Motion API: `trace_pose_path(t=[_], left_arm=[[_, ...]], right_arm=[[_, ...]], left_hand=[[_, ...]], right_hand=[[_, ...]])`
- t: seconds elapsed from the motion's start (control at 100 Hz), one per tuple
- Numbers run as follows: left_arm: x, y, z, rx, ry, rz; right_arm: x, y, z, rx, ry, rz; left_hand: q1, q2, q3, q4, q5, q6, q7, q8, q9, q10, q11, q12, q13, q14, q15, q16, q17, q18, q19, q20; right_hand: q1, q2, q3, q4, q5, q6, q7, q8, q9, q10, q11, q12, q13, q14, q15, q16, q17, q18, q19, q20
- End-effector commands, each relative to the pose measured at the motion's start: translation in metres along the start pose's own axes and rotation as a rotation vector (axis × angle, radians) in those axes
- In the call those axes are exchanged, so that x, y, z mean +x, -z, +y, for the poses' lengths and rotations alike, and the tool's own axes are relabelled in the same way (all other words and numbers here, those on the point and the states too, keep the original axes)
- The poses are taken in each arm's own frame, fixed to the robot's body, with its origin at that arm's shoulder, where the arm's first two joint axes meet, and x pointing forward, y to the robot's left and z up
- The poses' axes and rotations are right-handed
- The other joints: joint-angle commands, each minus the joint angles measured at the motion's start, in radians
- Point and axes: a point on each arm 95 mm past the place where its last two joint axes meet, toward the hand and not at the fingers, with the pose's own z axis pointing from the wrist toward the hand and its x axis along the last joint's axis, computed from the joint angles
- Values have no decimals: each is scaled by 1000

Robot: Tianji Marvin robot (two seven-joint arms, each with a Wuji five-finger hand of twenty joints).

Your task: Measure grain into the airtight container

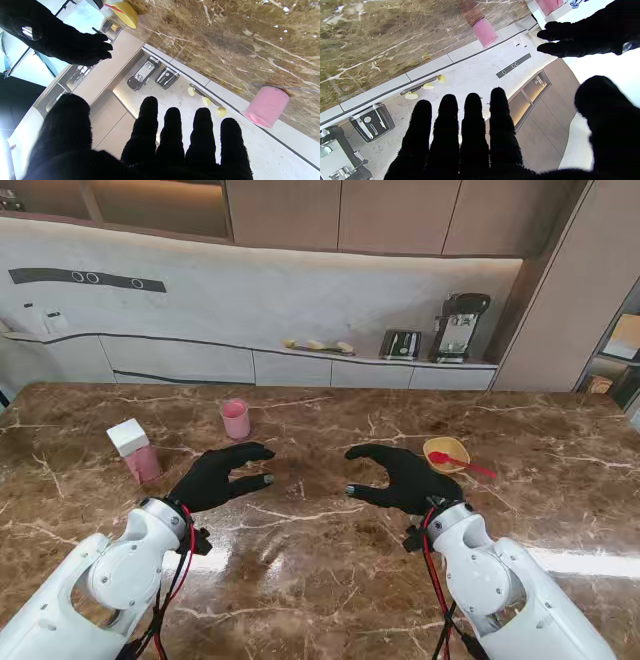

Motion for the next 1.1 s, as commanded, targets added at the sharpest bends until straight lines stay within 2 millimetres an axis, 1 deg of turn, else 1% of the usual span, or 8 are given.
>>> trace_pose_path(t=[0.0,0.36,0.53,0.78,0.83,0.92,1.03,1.09], left_arm=[[0,2,4,-1,1,-4],[0,0,4,-4,0,-6],[-5,-3,7,-6,-3,-3],[-12,-4,13,6,15,-18],[-13,-4,13,7,12,-19],[-13,-4,13,11,18,-22],[-13,-5,12,9,11,-18],[-14,-6,12,6,4,-17]], right_arm=[[-1,3,-4,17,-1,-13],[-4,7,1,32,44,-37],[-11,14,10,78,135,-81],[-24,26,32,121,329,-178],[-28,27,37,138,384,-195],[-35,29,45,170,462,-227],[-45,30,49,196,517,-275],[-50,30,49,207,523,-304]], left_hand=[[-30,32,-23,22,-34,7,-8,-8,-29,-21,-4,-13,-37,-49,-22,-10,-15,-9,-18,-3],[-31,34,-25,22,-35,2,-6,-8,-28,-19,-6,-12,-37,-40,-20,-9,-14,-2,-14,-1],[-29,35,-26,22,-33,-4,-4,-6,-26,-19,-5,-11,-31,-38,-18,-7,-8,3,-8,2],[-27,33,-26,22,-34,-2,-3,-4,-26,-18,-7,-11,-33,-38,-19,-7,-11,9,-8,2],[-26,34,-25,22,-35,-2,-3,-4,-27,-17,-7,-11,-34,-38,-19,-7,-13,9,-9,2],[-21,33,-23,23,-37,-4,-4,-4,-29,-14,-9,-11,-35,-33,-20,-7,-15,15,-11,1],[-20,35,-22,24,-37,-5,-4,-3,-30,-16,-9,-10,-35,-36,-20,-7,-13,15,-11,1],[-22,36,-23,24,-38,-6,-4,-3,-30,-18,-9,-10,-35,-36,-20,-7,-14,17,-11,1]], right_hand=[[-16,18,9,28,-22,-5,-8,-8,-16,-1,3,-8,-15,-5,7,-13,-4,-7,-3,3],[-11,20,9,27,-30,-6,-12,-8,-28,-3,-2,-8,-23,9,8,-6,-12,12,-3,13],[-4,15,6,25,-56,-4,-24,-11,-55,-5,-12,-10,-45,12,4,0,-28,21,-3,22],[55,-64,-21,15,-129,18,-68,-22,-117,-4,-32,-14,-94,15,-9,7,-64,25,-25,40],[57,-88,-29,13,-150,21,-82,-27,-136,-4,-38,-16,-114,15,-15,7,-76,29,-33,42],[55,-153,-6,10,-191,25,-139,-44,-180,0,-46,-16,-175,17,-29,11,-98,39,-57,79],[57,-161,3,11,-242,32,-170,-52,-245,12,-67,-22,-224,35,-43,8,-109,61,-63,90],[82,-155,-22,3,-282,34,-213,-58,-286,22,-72,-20,-245,55,-40,9,-93,80,-44,127]])
